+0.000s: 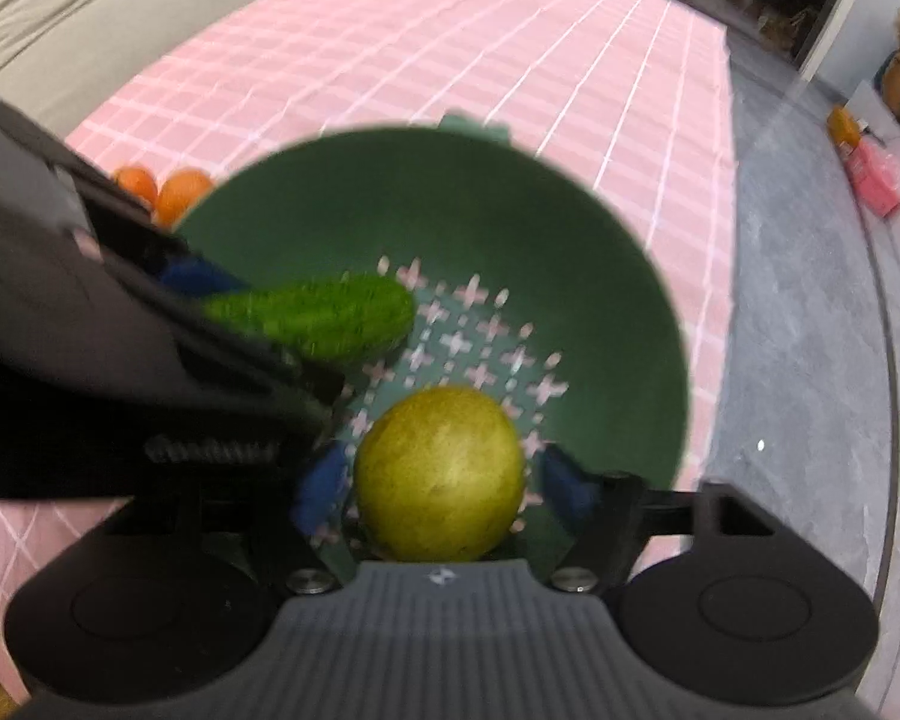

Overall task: Organize fruits
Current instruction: 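Open both tools to drop the cucumber and pear into the colander, then grasp an orange with the left tool while the right tool grasps another orange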

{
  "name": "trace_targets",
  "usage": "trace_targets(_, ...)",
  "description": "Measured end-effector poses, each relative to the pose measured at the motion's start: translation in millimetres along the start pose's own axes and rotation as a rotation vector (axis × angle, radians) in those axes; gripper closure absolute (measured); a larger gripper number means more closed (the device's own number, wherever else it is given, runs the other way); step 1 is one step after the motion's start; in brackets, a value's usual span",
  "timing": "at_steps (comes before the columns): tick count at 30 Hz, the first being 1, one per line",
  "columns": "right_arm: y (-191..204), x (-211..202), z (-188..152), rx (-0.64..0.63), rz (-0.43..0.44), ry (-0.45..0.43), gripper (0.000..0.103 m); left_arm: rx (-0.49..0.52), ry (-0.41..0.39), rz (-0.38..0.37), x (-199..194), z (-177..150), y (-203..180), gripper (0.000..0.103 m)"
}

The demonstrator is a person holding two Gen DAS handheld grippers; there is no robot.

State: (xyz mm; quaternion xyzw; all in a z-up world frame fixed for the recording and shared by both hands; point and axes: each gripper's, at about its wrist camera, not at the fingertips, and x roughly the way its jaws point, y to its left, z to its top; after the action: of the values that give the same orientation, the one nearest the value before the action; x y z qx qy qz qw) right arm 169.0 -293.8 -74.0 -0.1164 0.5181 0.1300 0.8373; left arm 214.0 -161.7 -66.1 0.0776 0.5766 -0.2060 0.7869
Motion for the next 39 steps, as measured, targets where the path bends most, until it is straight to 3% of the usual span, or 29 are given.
trace_targets(6,-3,-17,1,0.018,-0.009,-0.042,0.018,-0.027,-0.048,-0.040,-21,-1,6,0.052)
trace_targets(13,1,-56,-5,0.075,-0.037,-0.142,0.018,-0.072,-0.198,-0.092,-80,-17,23,0.046)
trace_targets(16,6,-77,-10,0.142,-0.037,-0.221,0.017,-0.104,-0.271,-0.077,-108,-34,38,0.046)
trace_targets(21,25,-102,-18,0.251,0.048,-0.360,0.017,-0.176,-0.367,-0.035,-140,-69,70,0.046)
trace_targets(27,68,-111,-21,0.262,0.116,-0.471,0.017,-0.220,-0.395,0.079,-149,-110,100,0.046)
trace_targets(32,107,-102,-21,0.179,0.131,-0.490,0.027,-0.279,-0.390,0.100,-143,-134,124,0.046)
trace_targets(39,153,-65,-19,0.048,0.125,-0.417,0.044,-0.342,-0.396,0.161,-120,-150,145,0.048)
